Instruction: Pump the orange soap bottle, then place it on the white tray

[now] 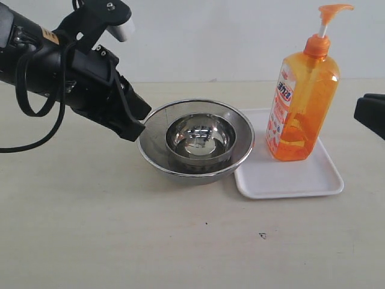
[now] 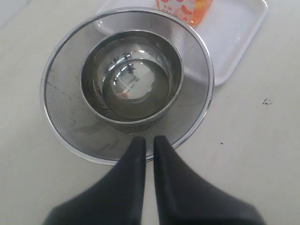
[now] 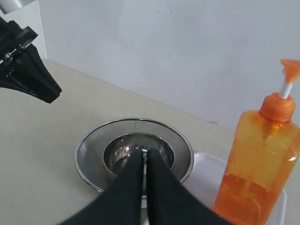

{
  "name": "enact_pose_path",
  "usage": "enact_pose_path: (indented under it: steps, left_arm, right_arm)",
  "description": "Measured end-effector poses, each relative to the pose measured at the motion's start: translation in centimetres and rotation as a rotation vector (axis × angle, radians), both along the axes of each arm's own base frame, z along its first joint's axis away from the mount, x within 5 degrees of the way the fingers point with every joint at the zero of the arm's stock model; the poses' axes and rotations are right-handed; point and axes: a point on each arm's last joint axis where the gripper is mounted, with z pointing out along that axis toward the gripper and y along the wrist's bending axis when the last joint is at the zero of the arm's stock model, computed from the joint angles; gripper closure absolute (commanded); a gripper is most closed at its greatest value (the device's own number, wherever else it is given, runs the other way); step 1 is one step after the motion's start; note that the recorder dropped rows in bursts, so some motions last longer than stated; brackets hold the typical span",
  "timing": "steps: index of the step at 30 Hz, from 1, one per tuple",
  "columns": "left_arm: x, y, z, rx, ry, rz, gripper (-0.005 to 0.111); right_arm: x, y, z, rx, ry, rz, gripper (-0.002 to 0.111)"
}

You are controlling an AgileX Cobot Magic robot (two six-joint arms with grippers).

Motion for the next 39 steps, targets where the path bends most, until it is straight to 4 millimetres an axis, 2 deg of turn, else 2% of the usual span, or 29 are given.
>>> enact_pose_path:
  steps: [2,6,10,12,15,20,26,32,36,39]
  left_arm:
    - [0.0,0.0,0.0,-0.001,0.001,0.001,0.102]
    - [0.0,0.0,0.0,-0.001,0.001,0.001,0.102]
    - [0.0,0.0,0.0,-0.001,0.001,0.001,0.102]
    - [0.0,0.0,0.0,-0.001,0.001,0.001,0.102]
    - [0.0,0.0,0.0,-0.001,0.001,0.001,0.102]
    - [0.0,0.0,0.0,-0.001,0.001,0.001,0.102]
    - [0.0,0.0,0.0,-0.001,0.000,0.002,0.102]
    - [0.0,0.0,0.0,-0.001,0.000,0.002,0.102]
    - [0.0,0.0,0.0,-0.001,0.000,0.002,0.102]
    - [0.0,0.0,0.0,-0.001,0.000,0.002,0.102]
  right_arm:
    - [0.0,-0.1,0.0,0.032,0.001,-0.012,0.108]
    - [0.4,-0.7,0.4,0.211,-0.059,-0.104,0.108]
    - [0.2,-2.2,-1.4,0.385,-0.175,-0.310,0.108]
    - [0.1,-2.4,-2.2,0.348,-0.203,-0.360,0.108]
    - [0.1,-2.2,-2.1,0.281,-0.254,-0.383,0.108]
    - [-0.1,-2.4,-2.3,0.267,-0.229,-0.415,0.108]
    - [-3.3,-3.4,-2.6,0.215,-0.174,-0.476,0.108]
    - [-4.9,-3.8,-4.9,0.022,-0.100,-0.497,0.108]
    - [-5.2,-3.9,-7.3,-0.025,-0.052,-0.497,0.108]
    - [-5.4,-3.9,-7.8,-0.033,-0.033,-0.498,0.108]
